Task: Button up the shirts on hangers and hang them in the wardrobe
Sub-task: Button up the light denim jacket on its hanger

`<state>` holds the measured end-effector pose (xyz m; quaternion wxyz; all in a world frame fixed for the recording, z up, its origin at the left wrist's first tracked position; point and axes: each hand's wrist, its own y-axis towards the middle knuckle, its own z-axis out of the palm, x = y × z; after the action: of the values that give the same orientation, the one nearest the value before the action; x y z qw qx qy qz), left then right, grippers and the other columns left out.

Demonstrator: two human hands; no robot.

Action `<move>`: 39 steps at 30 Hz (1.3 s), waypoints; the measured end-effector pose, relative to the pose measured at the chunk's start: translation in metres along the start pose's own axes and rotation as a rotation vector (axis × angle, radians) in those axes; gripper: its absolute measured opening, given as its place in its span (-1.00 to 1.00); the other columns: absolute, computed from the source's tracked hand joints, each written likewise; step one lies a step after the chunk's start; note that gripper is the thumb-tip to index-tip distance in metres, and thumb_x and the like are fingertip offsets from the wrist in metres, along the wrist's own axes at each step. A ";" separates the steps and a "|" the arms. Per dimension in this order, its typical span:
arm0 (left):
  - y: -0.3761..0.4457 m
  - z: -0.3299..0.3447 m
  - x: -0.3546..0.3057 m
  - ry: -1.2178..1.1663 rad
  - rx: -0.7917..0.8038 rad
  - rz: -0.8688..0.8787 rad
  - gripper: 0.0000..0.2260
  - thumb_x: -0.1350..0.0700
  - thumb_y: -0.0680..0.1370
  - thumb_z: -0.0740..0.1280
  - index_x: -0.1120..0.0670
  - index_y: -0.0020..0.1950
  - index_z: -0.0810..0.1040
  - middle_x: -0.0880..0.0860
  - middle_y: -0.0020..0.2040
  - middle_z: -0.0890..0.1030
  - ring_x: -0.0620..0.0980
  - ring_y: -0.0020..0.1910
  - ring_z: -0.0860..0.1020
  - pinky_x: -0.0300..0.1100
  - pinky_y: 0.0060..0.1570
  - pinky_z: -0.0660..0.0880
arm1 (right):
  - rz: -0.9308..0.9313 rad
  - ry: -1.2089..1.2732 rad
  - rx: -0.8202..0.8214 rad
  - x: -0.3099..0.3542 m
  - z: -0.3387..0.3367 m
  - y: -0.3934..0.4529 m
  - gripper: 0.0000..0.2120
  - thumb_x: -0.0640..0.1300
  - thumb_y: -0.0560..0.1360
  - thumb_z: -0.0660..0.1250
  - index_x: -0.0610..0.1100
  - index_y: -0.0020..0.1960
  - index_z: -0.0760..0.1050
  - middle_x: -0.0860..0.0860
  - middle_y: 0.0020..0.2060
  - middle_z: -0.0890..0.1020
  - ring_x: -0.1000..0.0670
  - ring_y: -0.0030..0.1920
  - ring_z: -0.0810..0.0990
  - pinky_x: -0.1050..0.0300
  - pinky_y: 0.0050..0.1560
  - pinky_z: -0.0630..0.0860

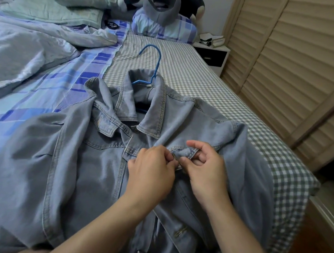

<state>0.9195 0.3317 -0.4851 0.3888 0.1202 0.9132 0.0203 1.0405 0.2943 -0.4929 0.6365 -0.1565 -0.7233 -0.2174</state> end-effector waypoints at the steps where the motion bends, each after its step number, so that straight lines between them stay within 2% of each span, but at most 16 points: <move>1: 0.000 -0.001 -0.001 0.033 0.001 0.003 -0.88 -0.08 0.59 0.35 -0.08 -0.08 0.51 -0.13 -0.08 0.58 -0.01 0.14 0.45 0.00 0.13 0.29 | -0.009 -0.008 0.015 0.002 0.000 -0.001 -0.57 -0.47 0.48 0.41 0.06 0.07 0.57 -0.02 -0.08 0.73 0.07 -0.10 0.74 0.27 -0.12 0.60; 4: 0.007 -0.002 0.000 -0.020 0.062 -0.047 -0.85 -0.07 0.57 0.37 -0.06 -0.14 0.52 -0.12 -0.16 0.61 -0.01 0.08 0.52 0.01 0.22 0.32 | -0.049 -0.084 0.033 0.006 -0.001 -0.003 -0.53 -0.45 0.48 0.42 0.13 0.06 0.59 0.07 -0.10 0.72 0.11 -0.11 0.72 0.31 -0.12 0.59; 6: 0.013 -0.003 0.001 -0.205 0.167 -0.125 -0.84 -0.06 0.47 0.43 -0.03 -0.24 0.56 -0.10 -0.35 0.63 0.00 -0.13 0.61 0.19 0.25 0.44 | -0.079 -0.173 0.009 0.004 -0.001 -0.003 -0.56 -0.40 0.47 0.45 0.16 0.02 0.61 0.08 -0.16 0.71 0.04 -0.14 0.70 0.27 -0.11 0.59; 9: 0.019 -0.004 0.004 -0.325 0.235 -0.153 -0.90 -0.11 0.31 0.38 -0.12 -0.26 0.61 -0.13 -0.46 0.60 -0.02 -0.35 0.56 0.33 0.20 0.48 | -0.310 -0.587 -0.132 0.004 -0.009 -0.004 -0.67 -0.21 0.40 0.56 0.13 0.06 0.66 0.05 -0.04 0.57 -0.03 -0.03 0.59 0.10 0.08 0.55; 11: 0.021 -0.006 0.007 -0.343 0.264 -0.141 -0.93 -0.11 0.30 0.39 -0.16 -0.27 0.61 -0.14 -0.47 0.58 -0.08 -0.40 0.50 0.22 0.17 0.50 | -0.615 -0.799 -0.201 0.009 -0.017 -0.004 -0.72 -0.13 0.39 0.56 0.01 0.10 0.70 0.00 0.08 0.48 -0.06 0.11 0.47 0.16 0.22 0.43; 13: 0.021 -0.009 0.010 -0.386 0.289 -0.115 -0.89 -0.01 0.40 0.47 -0.05 -0.30 0.61 -0.10 -0.47 0.56 -0.15 -0.47 0.45 -0.02 -0.08 0.46 | -0.769 -0.805 -0.049 0.009 -0.022 -0.001 -0.79 -0.14 0.44 0.53 -0.04 0.07 0.72 0.00 0.09 0.55 -0.04 0.14 0.47 0.19 0.24 0.40; 16: 0.024 -0.009 0.014 -0.399 0.316 -0.099 -0.83 0.13 0.49 0.49 0.05 -0.29 0.61 -0.06 -0.44 0.54 -0.13 -0.45 0.42 -0.14 -0.23 0.42 | -0.669 -0.748 0.102 -0.001 -0.020 0.006 -0.80 -0.22 0.42 0.55 -0.04 0.02 0.71 0.11 -0.07 0.65 0.04 0.01 0.54 0.14 0.10 0.48; 19: 0.025 -0.005 0.014 -0.297 0.299 -0.083 -0.87 -0.12 0.32 0.44 -0.09 -0.28 0.63 -0.13 -0.46 0.54 -0.01 -0.29 0.48 0.18 0.10 0.52 | -0.526 -0.658 0.145 -0.004 -0.021 0.007 -0.77 -0.27 0.40 0.56 -0.06 0.02 0.71 0.13 -0.10 0.68 0.12 -0.03 0.62 0.23 0.06 0.53; 21: 0.026 -0.005 0.014 -0.256 0.325 -0.079 -0.88 -0.15 0.31 0.42 -0.14 -0.27 0.63 -0.16 -0.49 0.51 0.00 -0.27 0.47 0.27 0.17 0.50 | -0.463 -0.598 0.172 -0.004 -0.023 0.008 -0.76 -0.29 0.41 0.55 -0.06 0.03 0.72 0.13 -0.10 0.68 0.17 -0.04 0.64 0.30 0.05 0.54; 23: 0.026 -0.005 0.016 -0.256 0.332 -0.054 -0.91 -0.08 0.40 0.48 -0.11 -0.25 0.64 -0.17 -0.52 0.48 -0.07 -0.34 0.45 0.19 0.10 0.51 | -0.427 -0.618 0.172 -0.004 -0.023 0.007 -0.74 -0.28 0.41 0.55 -0.06 0.07 0.71 0.14 -0.09 0.68 0.18 -0.03 0.64 0.32 0.06 0.53; 25: 0.027 -0.004 0.019 -0.280 0.320 -0.041 -0.89 0.03 0.48 0.49 -0.05 -0.23 0.64 -0.15 -0.52 0.47 -0.14 -0.45 0.41 0.03 -0.07 0.44 | -0.443 -0.709 0.151 -0.005 -0.022 0.005 -0.74 -0.22 0.43 0.54 -0.04 0.10 0.70 0.13 -0.05 0.67 0.12 0.01 0.62 0.24 0.09 0.53; 27: 0.027 -0.003 0.019 -0.294 0.312 -0.038 -0.91 0.04 0.48 0.48 -0.06 -0.22 0.64 -0.14 -0.51 0.49 -0.15 -0.47 0.40 -0.02 -0.10 0.39 | -0.479 -0.810 0.112 -0.004 -0.020 0.001 -0.77 -0.18 0.41 0.53 -0.04 0.07 0.67 0.12 -0.06 0.64 0.04 0.02 0.58 0.15 0.08 0.52; 31: 0.022 0.001 0.015 -0.278 0.266 -0.039 -0.92 -0.09 0.38 0.42 -0.12 -0.25 0.61 -0.14 -0.40 0.53 0.02 -0.22 0.53 0.22 0.15 0.51 | -0.389 -0.846 0.033 -0.003 -0.011 -0.003 -0.86 -0.16 0.40 0.48 -0.08 -0.05 0.62 0.08 -0.12 0.60 -0.02 -0.02 0.56 0.09 -0.03 0.48; 33: 0.019 0.004 0.015 -0.241 0.205 -0.014 -0.85 -0.03 0.44 0.47 -0.08 -0.30 0.57 -0.11 -0.25 0.51 0.14 -0.03 0.55 0.28 0.18 0.46 | -0.321 -0.854 0.059 -0.004 -0.008 -0.002 -0.88 -0.17 0.42 0.45 -0.11 -0.04 0.61 0.06 -0.11 0.57 -0.05 0.00 0.54 0.04 -0.02 0.48; 36: 0.014 0.009 0.014 -0.147 0.128 0.030 -0.79 0.05 0.53 0.45 -0.09 -0.27 0.51 -0.12 -0.11 0.47 0.05 0.10 0.46 0.06 0.20 0.32 | -0.276 -0.855 0.121 -0.004 -0.008 0.005 -0.91 -0.19 0.45 0.42 -0.13 -0.05 0.61 0.03 -0.12 0.58 -0.05 -0.04 0.54 0.08 -0.07 0.42; 39: 0.008 0.011 0.012 -0.050 0.048 0.094 -0.84 0.01 0.56 0.42 -0.13 -0.20 0.53 -0.14 -0.10 0.44 -0.02 0.11 0.40 -0.06 0.05 0.14 | -0.236 -0.802 0.154 -0.004 -0.011 0.012 -0.92 -0.20 0.47 0.41 -0.12 -0.04 0.63 0.02 -0.12 0.61 -0.03 -0.07 0.56 0.14 -0.08 0.39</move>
<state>0.9210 0.3420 -0.5002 0.4071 0.1727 0.8968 0.0138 1.0565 0.2986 -0.4945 0.2855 -0.0967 -0.9406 -0.1560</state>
